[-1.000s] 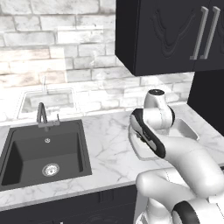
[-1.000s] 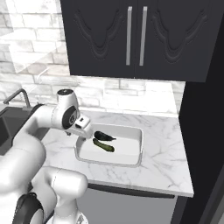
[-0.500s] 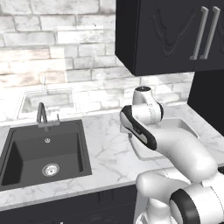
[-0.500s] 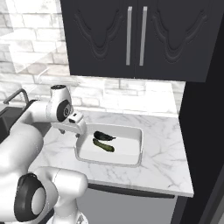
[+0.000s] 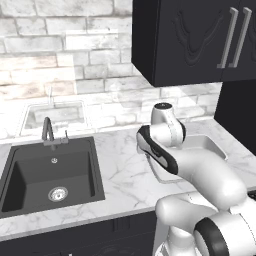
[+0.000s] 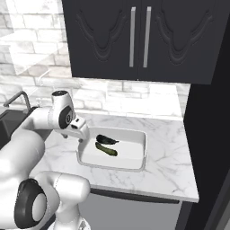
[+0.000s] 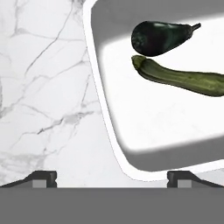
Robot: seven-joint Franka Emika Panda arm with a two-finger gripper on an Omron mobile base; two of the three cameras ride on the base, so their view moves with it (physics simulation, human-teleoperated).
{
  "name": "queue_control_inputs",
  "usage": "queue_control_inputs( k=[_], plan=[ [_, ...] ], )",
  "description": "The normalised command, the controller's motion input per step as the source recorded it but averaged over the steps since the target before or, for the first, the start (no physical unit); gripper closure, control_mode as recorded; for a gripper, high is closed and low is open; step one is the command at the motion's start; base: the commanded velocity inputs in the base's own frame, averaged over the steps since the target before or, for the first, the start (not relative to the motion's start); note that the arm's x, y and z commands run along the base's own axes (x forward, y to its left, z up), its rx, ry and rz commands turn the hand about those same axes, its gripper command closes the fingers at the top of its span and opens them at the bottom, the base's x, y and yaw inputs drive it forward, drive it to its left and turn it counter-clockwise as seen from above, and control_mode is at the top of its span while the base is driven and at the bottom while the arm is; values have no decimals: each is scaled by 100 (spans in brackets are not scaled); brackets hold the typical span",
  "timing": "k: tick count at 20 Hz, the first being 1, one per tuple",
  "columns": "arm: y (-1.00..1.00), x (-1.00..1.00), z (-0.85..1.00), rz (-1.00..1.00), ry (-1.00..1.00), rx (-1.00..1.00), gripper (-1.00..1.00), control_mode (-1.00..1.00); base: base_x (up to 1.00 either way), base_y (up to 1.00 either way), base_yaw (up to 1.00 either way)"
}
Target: Take the eggplant and squash out of the freezer and place them in the tupperware container on the counter. Then put the tupperware containing the vegetables back in the freezer.
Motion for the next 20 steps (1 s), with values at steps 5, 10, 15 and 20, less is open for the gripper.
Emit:
queue_control_inputs(
  k=[5,10,15,20],
  plan=[
    [-1,16,-29,0,-1,0,-100,-100,0,0,0],
    [0,30,-27,0,0,0,-100,-100,0,0,0],
    [0,28,-26,0,0,0,-100,-100,0,0,0],
    [0,20,-22,0,2,0,-100,-100,0,0,0]
  ],
)
